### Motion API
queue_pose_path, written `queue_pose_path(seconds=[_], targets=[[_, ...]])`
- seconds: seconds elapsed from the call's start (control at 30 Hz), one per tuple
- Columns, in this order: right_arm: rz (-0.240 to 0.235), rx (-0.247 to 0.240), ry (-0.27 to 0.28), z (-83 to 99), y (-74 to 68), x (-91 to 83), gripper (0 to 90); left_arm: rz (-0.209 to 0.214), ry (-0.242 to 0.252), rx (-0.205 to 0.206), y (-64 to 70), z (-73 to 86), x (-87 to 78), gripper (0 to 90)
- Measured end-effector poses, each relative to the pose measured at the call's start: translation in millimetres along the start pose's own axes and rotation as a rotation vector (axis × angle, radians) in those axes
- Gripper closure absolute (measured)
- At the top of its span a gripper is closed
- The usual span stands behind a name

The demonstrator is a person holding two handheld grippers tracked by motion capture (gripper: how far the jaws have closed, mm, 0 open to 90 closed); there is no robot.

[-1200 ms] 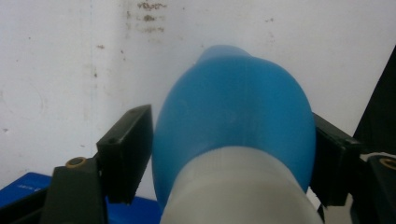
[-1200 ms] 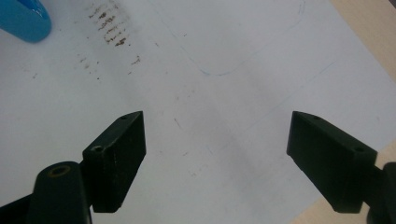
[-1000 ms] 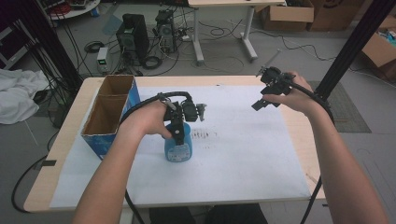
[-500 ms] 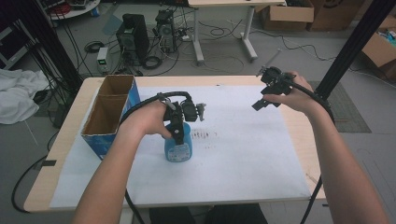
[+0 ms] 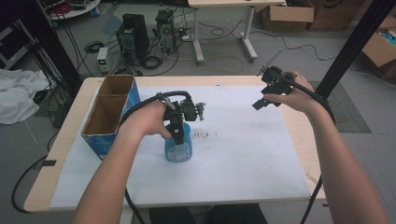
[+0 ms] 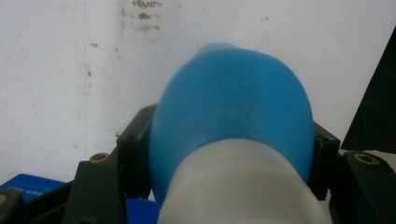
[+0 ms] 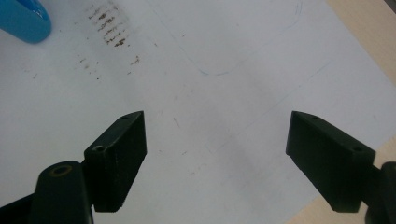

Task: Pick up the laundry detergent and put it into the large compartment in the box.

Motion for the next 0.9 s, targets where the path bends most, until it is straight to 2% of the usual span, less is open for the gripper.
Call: queue_pose_path(seconds=[0.37,0.57,0.63,0.7,0.8,0.9], targets=[[-0.001,0.005,0.003,0.7,0.2,-0.9,20.6,0.010,-0.004,0.006,-1.1,-0.3,-1.0,37.5],[0.000,0.003,0.006,-0.6,-0.4,-0.7,20.7,0.010,-0.005,-0.006,-2.5,-0.7,-1.8,37.7],[0.000,0.002,0.004,-0.7,-0.4,-0.9,20.7,0.012,-0.001,-0.029,-2.9,-0.7,-1.7,37.7],[-0.002,0.001,0.003,-0.5,-0.6,-1.2,20.7,0.008,0.007,-0.078,-4.1,-1.2,-4.2,37.7],[0.001,0.004,0.005,-0.5,0.2,-1.1,20.6,-0.003,0.015,-0.091,-3.5,-2.6,-10.4,37.7],[0.001,0.003,0.005,-0.7,0.1,-0.8,20.6,0.010,0.030,-0.104,-1.3,-3.9,-19.5,37.7]])
Point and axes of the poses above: each handheld gripper's, and its own axes: x roughly forward along the jaws, z roughly out of its underside, y roughly to its right, the point moved 10 cm from there along x, roughly forward along the jaws, and after that the axes turned 12 degrees about z, right-handed, at the moved point
